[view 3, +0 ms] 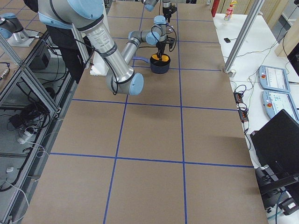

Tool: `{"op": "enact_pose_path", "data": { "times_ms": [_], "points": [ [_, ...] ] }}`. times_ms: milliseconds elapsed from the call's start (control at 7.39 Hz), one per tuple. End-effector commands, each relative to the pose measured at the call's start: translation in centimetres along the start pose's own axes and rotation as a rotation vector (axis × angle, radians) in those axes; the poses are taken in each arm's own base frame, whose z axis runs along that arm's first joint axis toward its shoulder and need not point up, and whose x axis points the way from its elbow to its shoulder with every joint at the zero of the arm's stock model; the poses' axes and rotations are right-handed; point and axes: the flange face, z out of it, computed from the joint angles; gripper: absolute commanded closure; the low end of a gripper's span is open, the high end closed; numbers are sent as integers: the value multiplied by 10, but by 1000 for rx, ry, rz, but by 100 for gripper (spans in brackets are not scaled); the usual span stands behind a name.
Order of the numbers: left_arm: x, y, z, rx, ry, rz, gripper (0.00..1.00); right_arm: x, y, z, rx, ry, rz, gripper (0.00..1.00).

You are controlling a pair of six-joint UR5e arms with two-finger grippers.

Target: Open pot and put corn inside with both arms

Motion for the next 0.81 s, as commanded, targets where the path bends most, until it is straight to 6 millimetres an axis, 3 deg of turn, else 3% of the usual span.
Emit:
{"op": "enact_pose_path", "data": {
  "times_ms": [0, 135, 271, 406, 677],
  "points": [
    [-7, -3, -16, 7, 55, -26, 5, 0, 2, 3, 43, -35, -22, 0],
    [-15, -4, -26, 14, 73, -43, 5, 2, -12, -4, 55, -40, -29, 0],
    [-31, -5, -41, 33, 74, -67, 6, 15, -40, -13, 71, -37, -56, 0],
    [-49, -15, -62, 41, 93, -119, 3, 46, -93, -24, 114, -29, -95, 0],
    [-92, -47, -106, 19, 59, -81, 3, 148, -210, -71, 53, -47, -165, 0]
  ]
}}
